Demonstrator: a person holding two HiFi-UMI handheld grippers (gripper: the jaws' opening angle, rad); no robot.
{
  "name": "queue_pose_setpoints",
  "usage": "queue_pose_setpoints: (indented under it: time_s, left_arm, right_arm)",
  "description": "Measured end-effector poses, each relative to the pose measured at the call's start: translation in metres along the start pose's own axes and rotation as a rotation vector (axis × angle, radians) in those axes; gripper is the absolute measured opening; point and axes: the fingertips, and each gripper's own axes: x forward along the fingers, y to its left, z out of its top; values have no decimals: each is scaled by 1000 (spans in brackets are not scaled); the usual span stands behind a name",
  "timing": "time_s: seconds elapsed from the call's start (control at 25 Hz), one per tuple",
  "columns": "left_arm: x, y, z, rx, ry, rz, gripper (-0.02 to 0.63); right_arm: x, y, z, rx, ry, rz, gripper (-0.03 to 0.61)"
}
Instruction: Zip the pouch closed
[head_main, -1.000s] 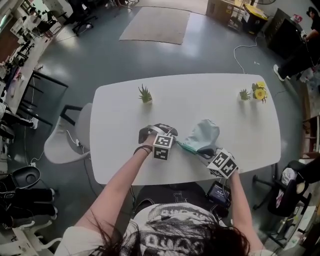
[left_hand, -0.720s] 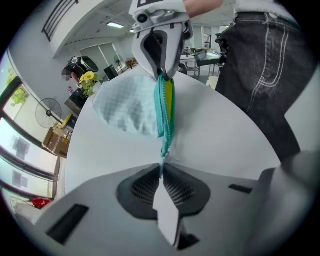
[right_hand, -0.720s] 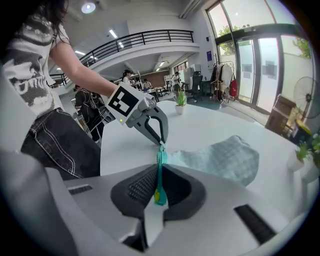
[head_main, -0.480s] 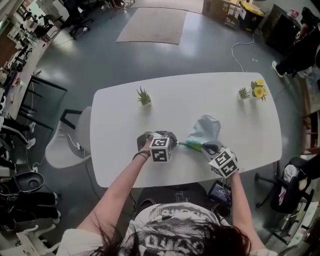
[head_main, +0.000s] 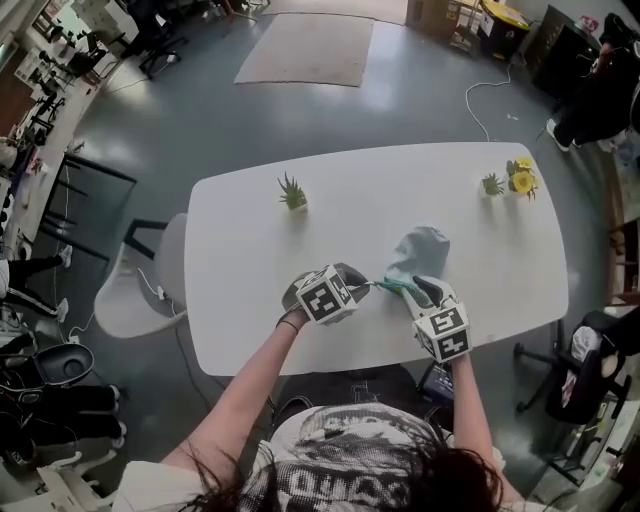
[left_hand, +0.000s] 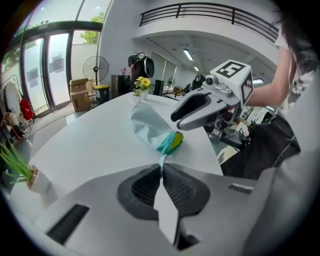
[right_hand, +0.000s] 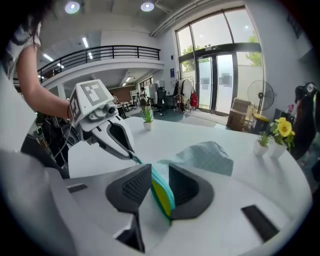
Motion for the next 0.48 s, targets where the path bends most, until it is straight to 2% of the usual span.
queue_pose_setpoints:
  time_s: [0.2, 0.36, 0.48]
  left_arm:
    - [1, -11, 5, -11, -12, -11, 25]
    - [2, -18, 5, 0, -11, -24, 25]
    - [2, -22, 5, 8, -8, -33, 25]
  right_arm:
    - [15, 45, -11, 33, 47, 85, 97]
    - [27, 55, -27, 86, 101, 75, 97]
    - [32, 56, -31, 143, 105, 73, 94]
